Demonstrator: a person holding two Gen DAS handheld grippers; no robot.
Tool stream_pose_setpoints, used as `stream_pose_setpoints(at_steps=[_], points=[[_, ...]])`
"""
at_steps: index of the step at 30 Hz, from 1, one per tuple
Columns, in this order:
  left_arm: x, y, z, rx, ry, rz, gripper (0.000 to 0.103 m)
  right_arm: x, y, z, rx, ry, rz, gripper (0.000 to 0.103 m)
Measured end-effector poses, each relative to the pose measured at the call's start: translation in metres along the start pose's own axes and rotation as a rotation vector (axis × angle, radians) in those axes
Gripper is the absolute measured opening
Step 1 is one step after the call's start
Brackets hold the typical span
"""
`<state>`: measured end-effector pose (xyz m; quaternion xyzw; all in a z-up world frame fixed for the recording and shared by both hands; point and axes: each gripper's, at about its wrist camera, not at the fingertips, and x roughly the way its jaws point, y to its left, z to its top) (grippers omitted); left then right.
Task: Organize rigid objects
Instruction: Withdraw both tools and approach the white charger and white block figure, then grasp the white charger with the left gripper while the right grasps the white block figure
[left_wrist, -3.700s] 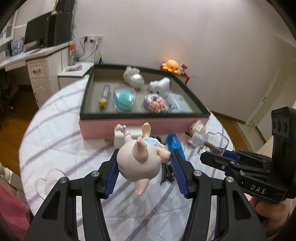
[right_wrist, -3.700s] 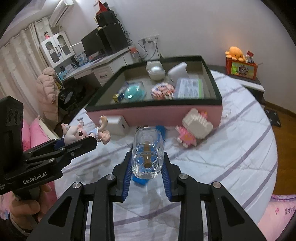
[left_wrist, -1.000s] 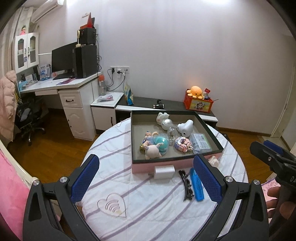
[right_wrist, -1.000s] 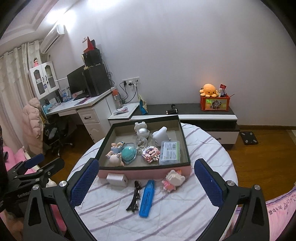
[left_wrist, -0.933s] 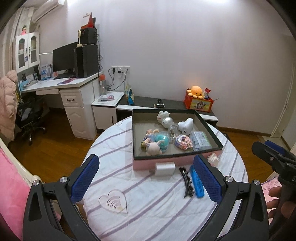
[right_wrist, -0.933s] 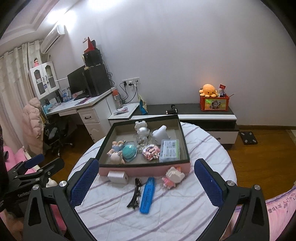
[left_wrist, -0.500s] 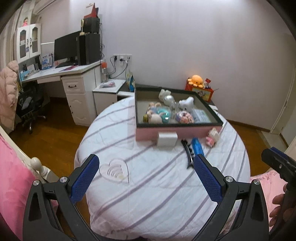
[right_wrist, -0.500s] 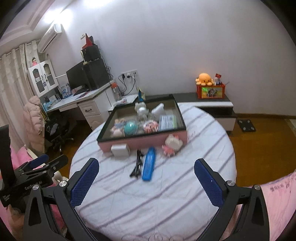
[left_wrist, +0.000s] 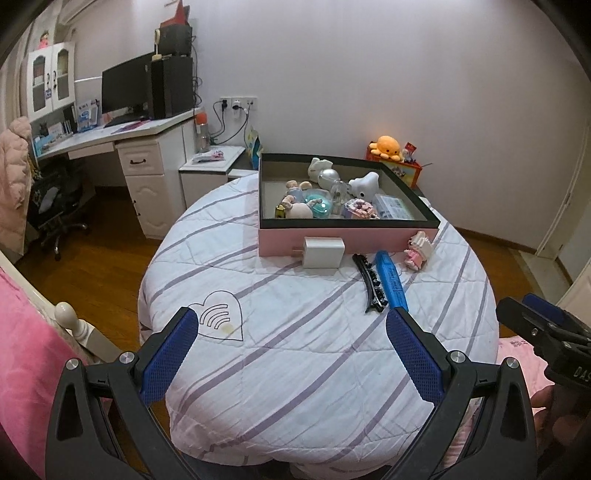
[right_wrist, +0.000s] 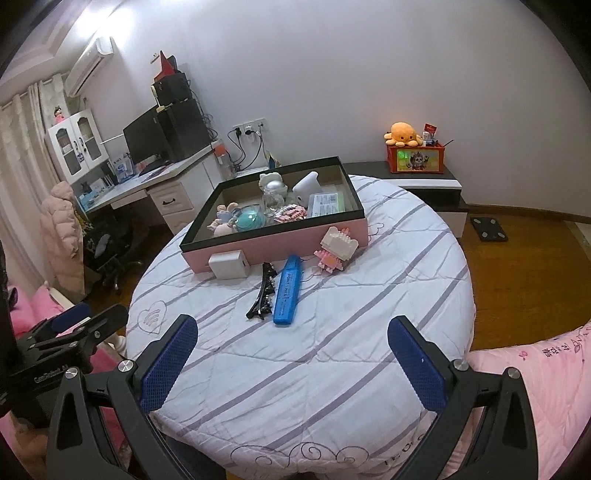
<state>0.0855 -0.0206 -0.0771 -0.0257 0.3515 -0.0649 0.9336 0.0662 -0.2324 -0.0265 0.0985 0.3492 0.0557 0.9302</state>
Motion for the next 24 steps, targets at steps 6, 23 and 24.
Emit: stream_pose_setpoints(at_steps=[6,23,24], points=[[0.026,-0.002,0.007,-0.015,0.023,0.003,0.103,0.024,-0.005,0.008,-0.005,0.029,-0.009,0.103],[0.160,-0.024,0.025,-0.012,0.167,0.032,0.103,0.131,-0.055,0.038,0.115,0.132,-0.070,0.103],[0.165,-0.024,0.026,-0.016,0.173,0.035,0.103,0.135,-0.058,0.040,0.122,0.134,-0.069,0.103]])
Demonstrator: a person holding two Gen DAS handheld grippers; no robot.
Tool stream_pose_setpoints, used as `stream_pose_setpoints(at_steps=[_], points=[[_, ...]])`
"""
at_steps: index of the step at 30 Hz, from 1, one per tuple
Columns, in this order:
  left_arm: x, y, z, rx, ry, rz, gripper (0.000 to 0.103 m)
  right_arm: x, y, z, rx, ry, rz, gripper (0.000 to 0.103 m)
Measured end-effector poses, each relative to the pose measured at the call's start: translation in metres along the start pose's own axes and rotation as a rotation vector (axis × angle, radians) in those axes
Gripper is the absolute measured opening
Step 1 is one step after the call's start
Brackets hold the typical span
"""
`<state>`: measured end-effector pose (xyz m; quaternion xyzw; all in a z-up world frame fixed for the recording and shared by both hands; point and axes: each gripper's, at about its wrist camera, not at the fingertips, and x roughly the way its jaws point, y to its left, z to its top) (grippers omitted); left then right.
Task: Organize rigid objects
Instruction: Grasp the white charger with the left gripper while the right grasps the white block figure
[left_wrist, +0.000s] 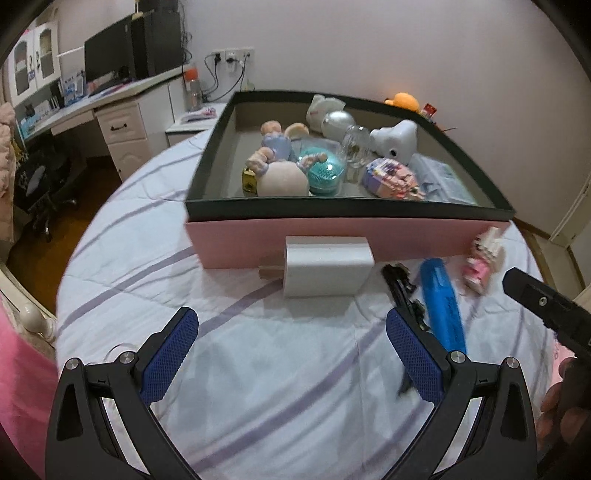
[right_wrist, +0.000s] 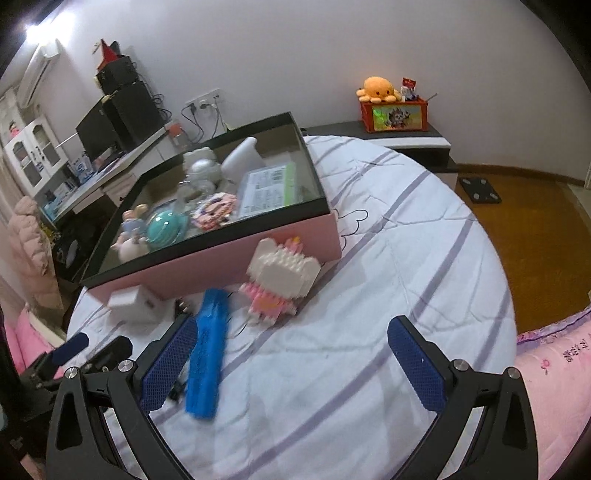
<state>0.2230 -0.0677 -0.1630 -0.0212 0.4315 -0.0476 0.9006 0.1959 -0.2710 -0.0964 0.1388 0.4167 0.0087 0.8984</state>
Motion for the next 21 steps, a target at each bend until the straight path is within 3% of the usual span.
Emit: stream_pose_setpoints(at_steps=[9,11,12,14,16,17,21], points=[[0.028,-0.001,0.014,-0.034,0.020,-0.002,0.102,0.031,-0.002,0.016,0.020,0.018,0.017,0.103],[0.030,0.000,0.017,-0.040,0.019,-0.018,0.100,0.035,-0.001,0.017,0.017,0.023,0.018,0.090],[0.031,0.000,0.018,-0.044,0.018,-0.026,0.095,0.037,0.000,0.016,0.013,0.025,0.014,0.087],[0.032,-0.001,0.019,-0.041,0.018,-0.028,0.083,0.039,0.003,0.016,-0.001,0.028,0.011,0.069],[0.031,-0.002,0.019,-0.036,0.009,-0.048,0.068,0.041,0.007,0.015,-0.021,0.034,0.017,0.062],[0.030,-0.003,0.018,-0.032,0.010,-0.057,0.068,0.041,0.010,0.014,-0.034,0.035,0.024,0.053],[0.025,-0.001,0.016,-0.041,0.004,-0.094,0.068,0.036,0.015,0.009,-0.049,0.026,0.060,0.053]])
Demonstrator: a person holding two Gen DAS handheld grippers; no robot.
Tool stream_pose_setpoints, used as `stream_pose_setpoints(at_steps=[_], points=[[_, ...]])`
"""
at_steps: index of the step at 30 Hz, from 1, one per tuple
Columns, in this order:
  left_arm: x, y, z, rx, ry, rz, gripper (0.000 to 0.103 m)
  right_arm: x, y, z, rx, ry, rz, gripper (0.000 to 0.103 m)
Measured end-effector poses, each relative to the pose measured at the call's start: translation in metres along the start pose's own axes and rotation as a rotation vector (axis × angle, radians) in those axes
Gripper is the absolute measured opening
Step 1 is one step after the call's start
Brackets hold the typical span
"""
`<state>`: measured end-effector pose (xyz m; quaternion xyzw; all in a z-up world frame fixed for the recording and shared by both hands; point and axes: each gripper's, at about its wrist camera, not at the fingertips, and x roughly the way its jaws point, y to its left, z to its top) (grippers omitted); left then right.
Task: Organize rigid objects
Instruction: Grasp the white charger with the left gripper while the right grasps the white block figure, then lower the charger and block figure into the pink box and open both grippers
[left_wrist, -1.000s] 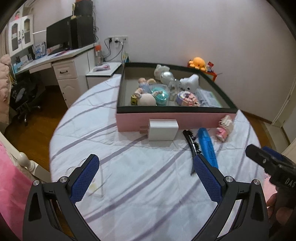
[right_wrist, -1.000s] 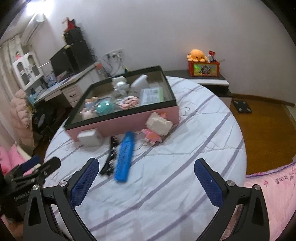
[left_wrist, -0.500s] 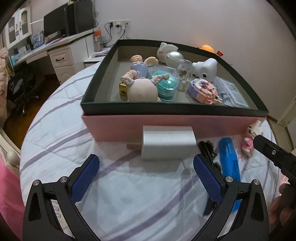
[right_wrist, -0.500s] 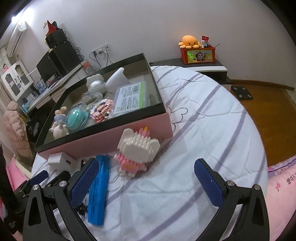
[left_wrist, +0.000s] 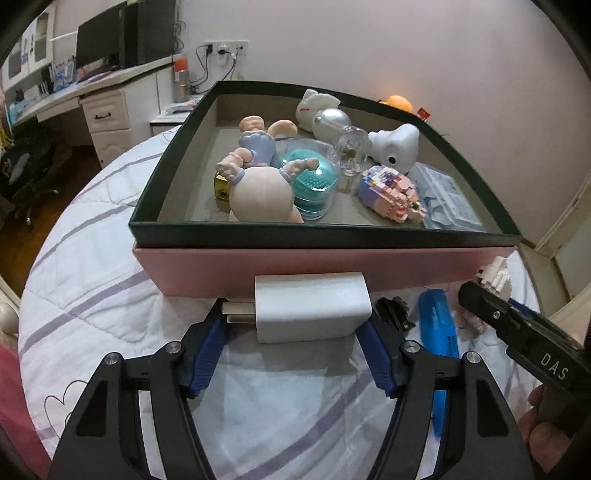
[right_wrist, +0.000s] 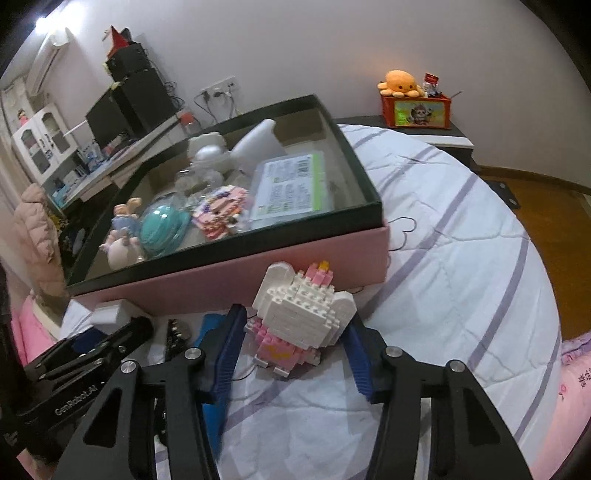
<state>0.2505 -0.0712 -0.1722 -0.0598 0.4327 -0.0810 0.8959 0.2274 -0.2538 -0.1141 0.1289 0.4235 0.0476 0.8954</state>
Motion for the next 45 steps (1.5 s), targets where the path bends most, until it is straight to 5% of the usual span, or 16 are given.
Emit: stream_pose_setpoints(at_steps=[13,22,36,45], points=[[-0.053,0.009,-0.003,0.015,-0.068,-0.018,0.068,-0.052,0.025,-0.001,-0.066,-0.059,0.065,0.053],[-0.080,0.013,0.050,0.058,-0.158,-0.018,0.068,-0.065,0.055,0.045,-0.158,-0.112,0.082,0.053],[0.001,0.013,0.169,0.079,-0.136,0.023,0.068,0.017,0.057,0.156,-0.189,-0.058,0.043,0.053],[0.052,0.008,0.187,0.094,-0.078,0.036,0.068,0.066,0.040,0.182,-0.178,0.002,0.014,0.053]])
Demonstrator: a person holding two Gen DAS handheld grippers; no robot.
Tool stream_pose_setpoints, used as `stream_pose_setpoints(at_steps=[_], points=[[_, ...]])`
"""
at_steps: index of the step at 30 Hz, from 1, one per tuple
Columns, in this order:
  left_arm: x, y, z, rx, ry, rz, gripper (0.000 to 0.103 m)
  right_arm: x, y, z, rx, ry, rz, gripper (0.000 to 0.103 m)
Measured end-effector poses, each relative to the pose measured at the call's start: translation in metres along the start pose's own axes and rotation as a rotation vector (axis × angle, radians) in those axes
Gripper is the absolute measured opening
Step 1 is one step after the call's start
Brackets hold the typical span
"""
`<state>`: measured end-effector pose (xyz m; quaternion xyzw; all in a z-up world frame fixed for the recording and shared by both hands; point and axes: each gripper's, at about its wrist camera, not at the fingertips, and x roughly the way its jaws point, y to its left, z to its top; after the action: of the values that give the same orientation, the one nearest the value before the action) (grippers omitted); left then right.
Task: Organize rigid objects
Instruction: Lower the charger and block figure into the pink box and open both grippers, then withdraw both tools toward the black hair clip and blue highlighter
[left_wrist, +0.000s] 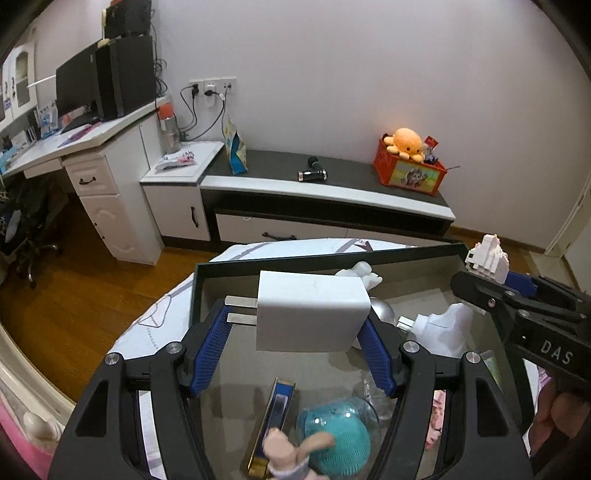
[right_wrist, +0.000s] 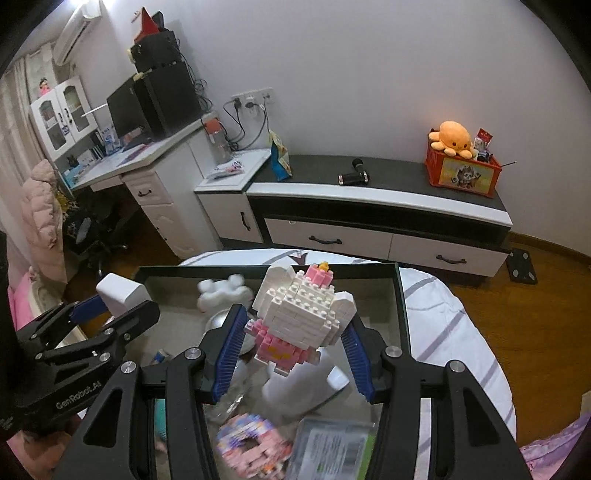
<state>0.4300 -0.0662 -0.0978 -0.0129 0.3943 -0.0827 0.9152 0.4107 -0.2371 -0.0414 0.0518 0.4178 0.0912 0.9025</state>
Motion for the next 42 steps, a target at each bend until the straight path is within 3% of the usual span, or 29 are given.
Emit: stream_pose_setpoints(at_steps=[9,11,12,13,14,18,19,42], points=[[0.014,-0.001,0.001,0.007,0.030,0.020,0.069,0.022,-0.006,0.005,-0.005,0.038,-0.006,0.053],[0.013,-0.002,0.001,0.013,0.034,0.031,0.075,0.022,-0.006,0.005,-0.001,0.037,-0.012,0.054],[0.012,-0.002,0.001,0.016,0.033,0.034,0.088,0.022,-0.006,0.005,0.004,0.033,-0.018,0.055],[0.008,-0.003,0.001,0.017,0.025,0.039,0.099,0.020,-0.007,0.004,0.008,0.029,-0.027,0.071],[0.005,-0.003,0.000,0.020,0.013,0.048,0.102,0.019,-0.006,0.004,0.008,0.023,-0.035,0.089],[-0.011,-0.006,-0.001,0.039,-0.015,0.067,0.103,0.010,-0.006,0.002,0.023,0.002,-0.041,0.092],[-0.014,-0.006,-0.001,0.036,-0.019,0.065,0.103,0.008,-0.005,0.002,0.023,-0.005,-0.043,0.103],[-0.130,-0.003,-0.045,-0.006,-0.120,0.045,0.103,-0.084,0.014,-0.035,0.044,-0.098,-0.068,0.103]])
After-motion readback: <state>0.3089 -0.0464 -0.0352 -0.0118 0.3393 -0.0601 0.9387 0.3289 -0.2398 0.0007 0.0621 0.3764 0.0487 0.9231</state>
